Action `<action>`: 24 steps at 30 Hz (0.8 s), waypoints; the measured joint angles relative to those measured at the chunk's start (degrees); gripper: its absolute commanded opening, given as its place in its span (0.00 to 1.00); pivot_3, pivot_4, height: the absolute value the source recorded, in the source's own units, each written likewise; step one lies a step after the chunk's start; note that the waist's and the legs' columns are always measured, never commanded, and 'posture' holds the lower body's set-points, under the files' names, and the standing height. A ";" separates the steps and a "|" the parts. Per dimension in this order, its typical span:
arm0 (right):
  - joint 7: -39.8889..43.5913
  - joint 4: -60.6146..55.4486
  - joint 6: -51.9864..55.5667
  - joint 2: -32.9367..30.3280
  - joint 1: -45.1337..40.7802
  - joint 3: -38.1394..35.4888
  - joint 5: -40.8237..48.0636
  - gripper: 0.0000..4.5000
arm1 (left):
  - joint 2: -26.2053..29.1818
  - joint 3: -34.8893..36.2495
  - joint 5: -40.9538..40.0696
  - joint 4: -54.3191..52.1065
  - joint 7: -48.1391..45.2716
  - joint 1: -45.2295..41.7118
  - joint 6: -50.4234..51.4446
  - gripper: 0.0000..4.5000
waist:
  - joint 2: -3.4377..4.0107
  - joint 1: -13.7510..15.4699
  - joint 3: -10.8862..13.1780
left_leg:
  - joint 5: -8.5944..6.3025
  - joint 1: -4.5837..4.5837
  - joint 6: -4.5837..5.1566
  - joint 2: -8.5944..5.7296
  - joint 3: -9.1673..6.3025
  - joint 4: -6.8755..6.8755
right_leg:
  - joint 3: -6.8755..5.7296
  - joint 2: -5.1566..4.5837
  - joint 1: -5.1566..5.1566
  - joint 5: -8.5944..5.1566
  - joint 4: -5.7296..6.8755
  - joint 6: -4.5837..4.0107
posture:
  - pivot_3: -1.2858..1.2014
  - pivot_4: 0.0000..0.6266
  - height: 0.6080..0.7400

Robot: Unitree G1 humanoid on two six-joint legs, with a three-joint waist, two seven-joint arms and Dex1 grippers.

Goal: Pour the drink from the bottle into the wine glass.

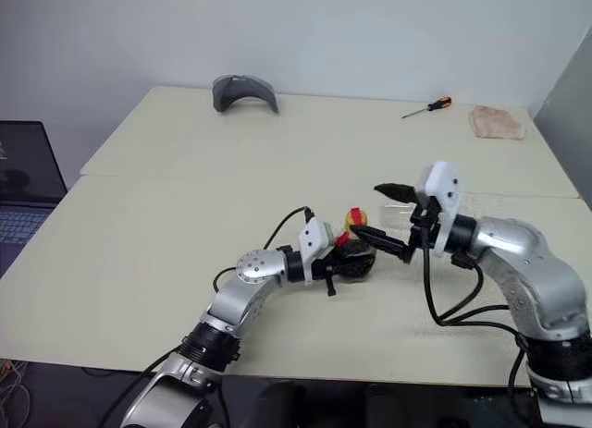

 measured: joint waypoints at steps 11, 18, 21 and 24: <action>-21.79 -11.49 2.27 10.43 2.91 10.74 -10.68 1.00 | -1.05 0.07 1.63 5.44 2.22 -1.46 -5.65 0.16 | 0.02 -0.33 -0.01 | 0.03 0.09 -0.03 -0.05 0.06 0.02 | 0.05 0.01 0.01 0.00 0.06 0.01 | 0.52 0.24 1.00; -21.04 -7.27 -3.21 10.25 5.94 11.64 -15.23 1.00 | -1.38 -0.02 1.61 5.66 2.14 -1.29 -5.78 0.16 | 0.02 -0.33 -0.01 | 0.03 0.08 -0.03 -0.04 0.05 -0.03 | 0.03 0.02 0.01 -0.01 0.03 0.02 | 0.52 0.24 1.00; -19.70 -6.99 -4.97 9.42 8.47 11.23 -15.42 1.00 | -1.37 -0.03 1.59 5.66 2.03 -1.10 -5.72 0.16 | 0.03 -0.33 -0.01 | 0.03 0.08 -0.03 -0.04 0.05 -0.03 | 0.03 0.02 0.01 0.00 0.04 0.01 | 0.52 0.24 1.00; -18.10 -7.48 -5.87 8.55 10.59 9.68 -14.81 1.00 | -1.31 -0.03 1.60 5.78 2.02 -0.95 -5.64 0.16 | 0.02 -0.33 -0.01 | 0.03 0.09 -0.03 -0.04 0.05 -0.02 | 0.03 0.02 0.02 0.00 0.06 0.01 | 0.52 0.24 1.00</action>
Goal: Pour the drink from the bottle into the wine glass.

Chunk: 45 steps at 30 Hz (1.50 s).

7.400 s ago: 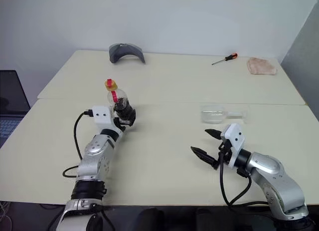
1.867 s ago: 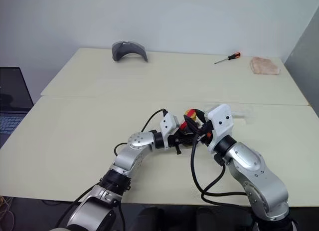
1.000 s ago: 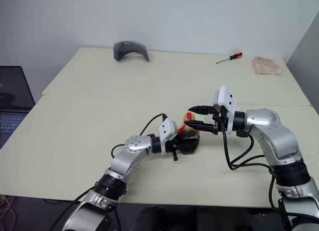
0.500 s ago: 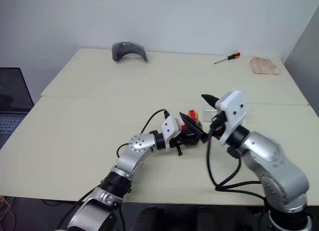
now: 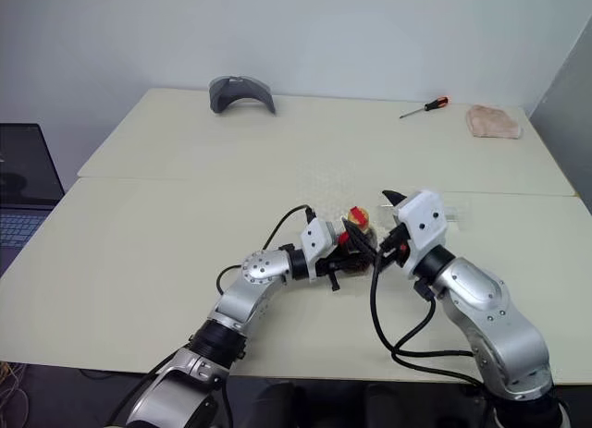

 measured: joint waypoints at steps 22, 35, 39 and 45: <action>-1.75 -4.31 7.72 -4.84 -6.05 0.36 4.89 1.00 | 0.26 1.19 -0.34 0.25 -1.18 -0.07 -0.26 0.16 | 0.00 -0.01 0.00 | 0.01 -0.02 0.02 0.00 -0.02 0.00 | -0.02 0.03 0.01 0.00 -0.05 0.00 | 0.52 0.24 1.00; 1.88 -1.41 2.98 -5.64 -0.36 -6.03 2.99 1.00 | 0.15 1.94 -0.33 0.33 -1.10 -0.11 -0.06 0.16 | 0.00 0.07 0.00 | 0.01 -0.02 0.02 0.00 -0.01 0.01 | -0.01 0.02 0.02 0.00 -0.02 0.00 | 0.52 0.24 1.00; 4.06 -2.40 5.20 -7.45 3.99 -10.51 6.35 1.00 | 0.11 1.95 -0.32 0.31 -1.24 -0.10 -0.09 0.16 | 0.00 0.09 0.00 | 0.01 -0.02 0.02 0.00 -0.02 -0.01 | -0.02 0.02 0.02 0.00 -0.03 0.00 | 0.52 0.24 1.00; 6.03 -3.94 9.94 -9.51 3.82 -12.78 12.79 1.00 | -0.01 1.97 -0.31 0.34 -1.34 -0.10 -0.10 0.16 | 0.00 -0.14 0.01 | 0.01 0.04 0.03 0.01 -0.02 0.00 | -0.01 0.04 0.02 0.00 0.02 0.00 | 0.52 0.24 1.00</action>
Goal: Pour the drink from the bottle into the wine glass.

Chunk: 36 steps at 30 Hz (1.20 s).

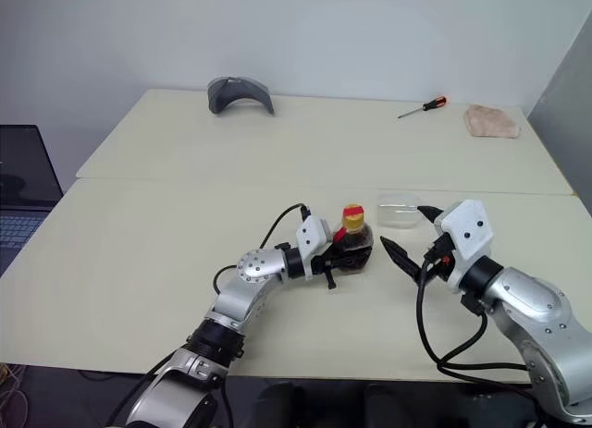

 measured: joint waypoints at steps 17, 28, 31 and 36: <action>-6.50 2.68 4.37 7.66 -13.08 10.74 1.57 0.87 | -0.12 -0.05 0.03 0.01 -0.52 -0.08 -0.04 0.16 | 0.00 0.13 0.00 | 0.00 -0.08 0.01 -0.01 -0.04 0.00 | -0.03 -0.02 -0.02 0.00 -0.06 0.00 | 0.52 0.24 1.00; -5.18 3.39 3.57 7.66 -13.29 11.13 1.14 0.26 | -0.11 -0.04 0.05 0.01 -0.46 -0.08 -0.04 0.16 | 0.00 0.13 0.00 | 0.00 -0.08 0.01 -0.01 -0.04 0.00 | -0.03 -0.02 -0.02 0.00 -0.06 0.00 | 0.52 0.24 1.00; -5.00 3.42 3.57 7.73 -13.27 10.99 1.26 0.26 | -0.11 -0.01 0.04 0.01 -0.48 -0.08 -0.05 0.16 | 0.00 0.13 0.00 | 0.00 -0.08 0.01 -0.01 -0.04 0.00 | -0.03 -0.02 -0.02 0.00 -0.05 0.00 | 0.52 0.24 1.00; -5.72 4.96 3.78 12.97 -11.48 7.39 6.29 0.26 | -0.10 0.19 -0.06 -0.21 -0.56 -0.08 -0.14 0.16 | 0.00 0.12 0.00 | 0.00 -0.08 0.01 0.00 -0.04 -0.01 | -0.02 -0.02 -0.02 0.00 -0.05 0.00 | 0.52 0.24 1.00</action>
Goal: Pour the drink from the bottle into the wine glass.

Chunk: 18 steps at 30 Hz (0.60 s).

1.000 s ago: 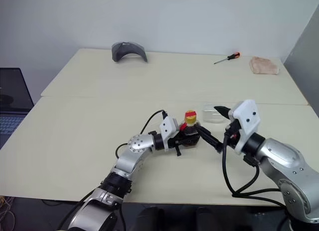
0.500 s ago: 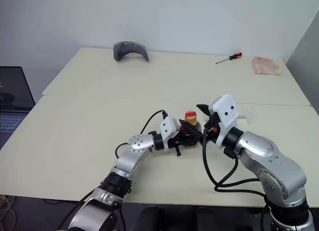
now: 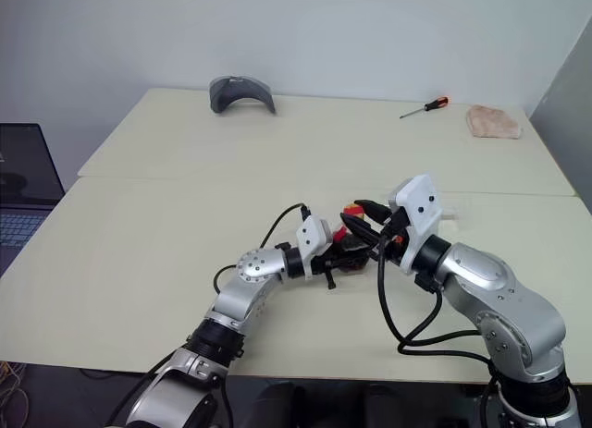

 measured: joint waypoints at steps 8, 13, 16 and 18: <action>-3.44 0.86 1.32 3.38 0.95 -3.64 8.94 0.26 | -0.04 0.15 -0.22 -0.88 0.08 0.00 -0.59 0.16 | 0.00 -0.01 0.00 | 0.00 0.01 0.00 0.00 0.00 0.00 | 0.00 0.00 0.00 0.00 0.01 0.00 | 0.52 0.24 1.00; -2.63 -2.10 -2.54 -2.65 1.37 -1.70 1.85 0.26 | 0.03 0.00 0.05 -0.82 0.14 0.04 -0.05 0.16 | 0.02 0.00 0.01 | 0.00 0.00 0.00 -0.01 0.01 0.00 | 0.00 0.00 0.00 0.00 -0.03 0.00 | 0.52 0.24 1.00; -2.49 -2.81 -4.21 -4.50 2.62 -2.35 -0.58 0.26 | 0.06 -0.01 0.07 -0.82 0.16 0.05 -0.01 0.16 | 0.01 0.01 0.01 | 0.00 0.00 0.00 0.00 0.00 -0.01 | -0.01 0.01 0.00 0.00 -0.02 0.01 | 0.52 0.24 1.00; -1.46 -3.21 -4.41 -6.77 4.69 -4.98 -0.54 0.26 | -0.03 -0.09 0.09 -0.81 0.14 0.05 -0.01 0.16 | 0.02 0.04 0.01 | 0.00 -0.01 0.00 -0.01 0.01 -0.01 | -0.01 0.00 0.00 0.00 -0.04 0.01 | 0.52 0.24 1.00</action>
